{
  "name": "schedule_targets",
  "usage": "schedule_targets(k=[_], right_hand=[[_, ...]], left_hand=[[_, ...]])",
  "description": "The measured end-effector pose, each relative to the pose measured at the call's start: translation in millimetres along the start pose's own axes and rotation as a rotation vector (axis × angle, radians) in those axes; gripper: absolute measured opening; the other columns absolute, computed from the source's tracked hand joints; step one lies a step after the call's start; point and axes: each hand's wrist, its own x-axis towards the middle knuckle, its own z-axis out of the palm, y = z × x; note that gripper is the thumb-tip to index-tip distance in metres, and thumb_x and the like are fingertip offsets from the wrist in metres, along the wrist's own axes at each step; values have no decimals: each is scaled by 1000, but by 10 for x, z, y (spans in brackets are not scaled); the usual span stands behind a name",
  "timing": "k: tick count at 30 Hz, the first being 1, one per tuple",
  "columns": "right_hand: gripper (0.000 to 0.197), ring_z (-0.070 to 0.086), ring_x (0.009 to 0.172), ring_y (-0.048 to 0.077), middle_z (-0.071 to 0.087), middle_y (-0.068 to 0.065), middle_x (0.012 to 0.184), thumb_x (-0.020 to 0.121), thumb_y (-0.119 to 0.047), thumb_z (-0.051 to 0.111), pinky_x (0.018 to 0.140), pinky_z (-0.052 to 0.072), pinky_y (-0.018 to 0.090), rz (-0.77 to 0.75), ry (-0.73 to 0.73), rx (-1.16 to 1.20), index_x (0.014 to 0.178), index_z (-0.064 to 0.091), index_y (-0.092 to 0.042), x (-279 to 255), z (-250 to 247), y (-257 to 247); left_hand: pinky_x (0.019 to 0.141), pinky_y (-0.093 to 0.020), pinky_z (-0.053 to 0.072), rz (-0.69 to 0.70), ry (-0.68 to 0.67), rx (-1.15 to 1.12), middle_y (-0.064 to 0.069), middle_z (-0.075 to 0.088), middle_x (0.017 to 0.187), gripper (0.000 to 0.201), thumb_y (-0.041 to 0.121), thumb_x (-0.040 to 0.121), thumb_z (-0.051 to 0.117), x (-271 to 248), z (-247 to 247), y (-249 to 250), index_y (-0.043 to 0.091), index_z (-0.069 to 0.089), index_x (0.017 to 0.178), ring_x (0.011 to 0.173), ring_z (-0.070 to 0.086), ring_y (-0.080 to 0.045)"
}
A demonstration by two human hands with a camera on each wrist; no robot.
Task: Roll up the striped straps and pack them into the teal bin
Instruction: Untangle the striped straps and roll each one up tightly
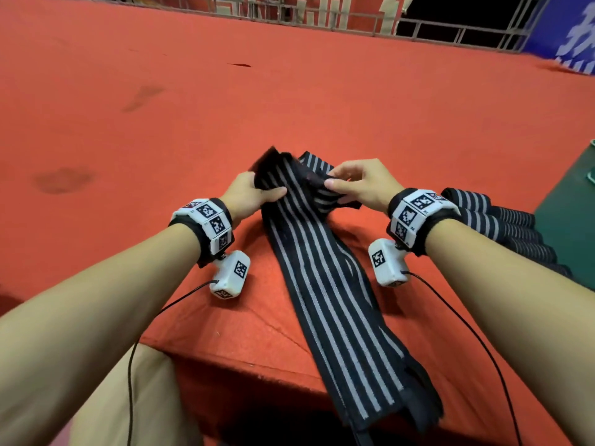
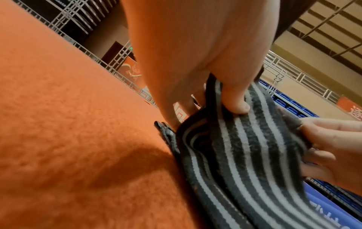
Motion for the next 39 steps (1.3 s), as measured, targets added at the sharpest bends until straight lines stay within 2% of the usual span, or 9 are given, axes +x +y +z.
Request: schedule_targets(k=[5,9,14,18,24,26,30,34,39], right_hand=[[5,73,79,24,71,3,85,86,-21,75,75,64,42,169,406,27,85,70,-20,125,-404,199],[63,59,124,25,55,10,140,86,-54,69,113,41,35,200,485,-221,133,60,-13,17,-430,144],[39,74,103,13,75,2,115,95,-37,72,93,59,36,48,-27,147,125,66,-14,-207,-21,-292],[26,72,82,-1,75,-4,98,87,-3,78,79,57,23,-128,147,136,111,69,-7,-225,-69,-278],[21,70,94,4,78,-1,101,83,-15,83,93,55,26,-186,362,79,104,77,-10,-345,-193,-238],[26,69,95,4,77,-7,101,79,-21,85,93,54,26,-200,426,37,103,77,-19,-366,-198,-239],[24,72,82,7,74,-10,85,74,-19,91,81,59,29,-137,515,115,82,70,-28,-361,-242,-191],[22,65,61,0,69,-5,70,79,-12,87,65,55,20,-62,498,139,81,68,-22,-351,-278,-138],[16,72,90,4,75,-1,98,91,-17,76,84,56,21,-194,360,63,103,66,-16,-422,-280,-179]], left_hand=[[80,-30,60,-18,140,-114,-4,73,110,22,2,94,69,19,-67,-75,10,66,114,106,70,-24],[80,-26,57,12,98,-179,-3,74,114,30,4,91,71,-9,-2,67,9,65,120,101,73,-15],[98,-36,56,146,66,-179,-11,73,122,32,15,93,73,-27,334,415,6,66,123,112,71,-23],[99,-37,56,244,48,-97,-7,72,124,33,26,99,67,-130,464,641,7,65,126,113,70,-19],[72,-30,60,126,15,-79,0,76,90,36,43,105,52,-258,556,847,15,70,93,81,73,-12],[77,-31,60,162,27,-59,-2,77,98,37,45,105,50,-268,587,843,15,71,99,89,74,-13],[85,-43,59,220,-42,4,-7,73,105,24,30,107,53,-288,550,803,12,69,107,92,72,-19],[78,-32,59,179,-202,53,-8,69,100,16,11,107,50,-291,473,811,7,64,112,82,69,-15],[85,-39,62,57,-299,27,-19,61,110,30,-6,104,41,-270,414,867,7,68,106,100,60,-33]])
